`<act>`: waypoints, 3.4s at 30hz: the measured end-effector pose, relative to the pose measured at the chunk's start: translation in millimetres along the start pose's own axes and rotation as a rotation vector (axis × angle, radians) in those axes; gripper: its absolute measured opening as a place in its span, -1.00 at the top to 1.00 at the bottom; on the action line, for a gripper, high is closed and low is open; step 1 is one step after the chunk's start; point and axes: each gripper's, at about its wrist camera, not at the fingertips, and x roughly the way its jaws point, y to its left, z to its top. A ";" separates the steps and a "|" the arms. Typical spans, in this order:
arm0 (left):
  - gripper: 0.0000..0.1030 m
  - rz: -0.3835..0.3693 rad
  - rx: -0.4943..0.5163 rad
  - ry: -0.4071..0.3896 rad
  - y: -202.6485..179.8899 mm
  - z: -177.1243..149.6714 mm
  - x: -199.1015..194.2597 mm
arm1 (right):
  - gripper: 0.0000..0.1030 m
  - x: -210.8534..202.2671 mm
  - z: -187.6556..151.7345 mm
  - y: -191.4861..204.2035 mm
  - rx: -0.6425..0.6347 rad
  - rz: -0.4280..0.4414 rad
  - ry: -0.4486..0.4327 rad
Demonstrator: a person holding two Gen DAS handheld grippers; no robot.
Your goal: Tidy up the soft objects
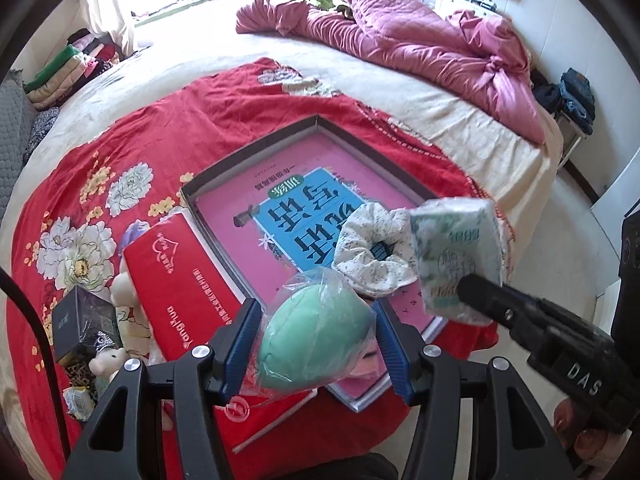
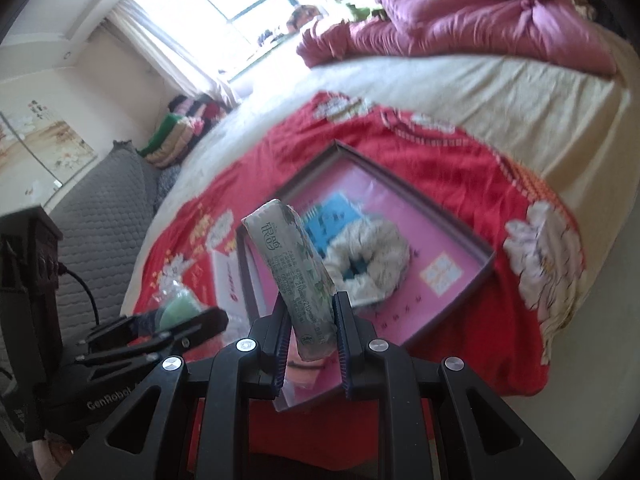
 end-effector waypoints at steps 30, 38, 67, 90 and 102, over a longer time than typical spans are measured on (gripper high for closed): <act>-0.12 -0.014 0.013 0.101 -3.1 11.1 58.5 | 0.39 50.8 3.3 -14.6 -0.149 -0.345 0.022; -0.12 -0.011 0.023 0.124 -7.4 13.5 72.5 | 0.33 53.5 4.0 -15.6 -0.175 -0.371 0.007; -0.25 -0.013 0.013 0.124 -6.0 17.5 79.1 | 0.06 36.2 10.0 -6.3 -0.191 -0.382 -0.036; -0.43 -0.016 0.000 0.061 2.8 10.2 41.6 | -0.16 20.7 12.3 0.5 -0.183 -0.407 -0.062; -0.60 0.017 -0.029 -0.004 14.2 -0.4 5.4 | -0.36 10.4 9.8 21.9 -0.253 -0.441 -0.097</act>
